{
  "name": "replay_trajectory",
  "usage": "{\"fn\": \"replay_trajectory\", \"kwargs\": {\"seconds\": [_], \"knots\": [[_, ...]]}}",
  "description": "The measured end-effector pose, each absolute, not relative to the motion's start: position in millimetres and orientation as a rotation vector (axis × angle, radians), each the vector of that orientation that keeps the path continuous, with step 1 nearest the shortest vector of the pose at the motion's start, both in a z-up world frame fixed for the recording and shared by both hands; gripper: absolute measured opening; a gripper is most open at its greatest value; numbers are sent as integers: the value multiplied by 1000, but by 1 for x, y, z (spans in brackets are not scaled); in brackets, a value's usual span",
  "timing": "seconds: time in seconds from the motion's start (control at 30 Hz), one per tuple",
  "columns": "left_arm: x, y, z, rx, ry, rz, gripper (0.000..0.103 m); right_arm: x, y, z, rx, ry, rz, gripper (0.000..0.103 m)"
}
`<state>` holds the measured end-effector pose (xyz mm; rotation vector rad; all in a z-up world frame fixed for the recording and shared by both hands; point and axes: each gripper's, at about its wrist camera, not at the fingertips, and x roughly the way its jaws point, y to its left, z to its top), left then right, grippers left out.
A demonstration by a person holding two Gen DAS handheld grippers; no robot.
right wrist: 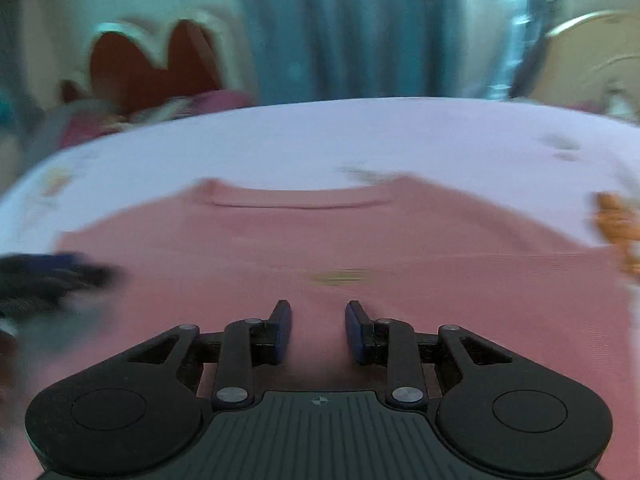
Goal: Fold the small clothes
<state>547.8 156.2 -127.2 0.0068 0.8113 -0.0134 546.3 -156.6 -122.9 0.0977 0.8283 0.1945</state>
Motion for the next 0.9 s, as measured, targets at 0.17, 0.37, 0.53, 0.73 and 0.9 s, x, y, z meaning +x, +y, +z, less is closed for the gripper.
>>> {"fn": "replay_trajectory", "kwargs": {"seconds": [0.17, 0.37, 0.53, 0.73, 0.9], "knots": [[557, 183, -118, -70, 801, -31, 69, 547, -148, -120, 85, 829, 210, 27], [537, 161, -120, -78, 797, -66, 76, 549, -106, -123, 64, 850, 277, 32], [480, 161, -127, -120, 745, -93, 77, 513, -104, -123, -29, 833, 282, 42], [422, 164, -126, -93, 699, -115, 77, 441, -126, -116, -45, 795, 309, 42], [424, 167, -121, -115, 717, -140, 77, 452, -160, -102, 79, 752, 172, 42]]}}
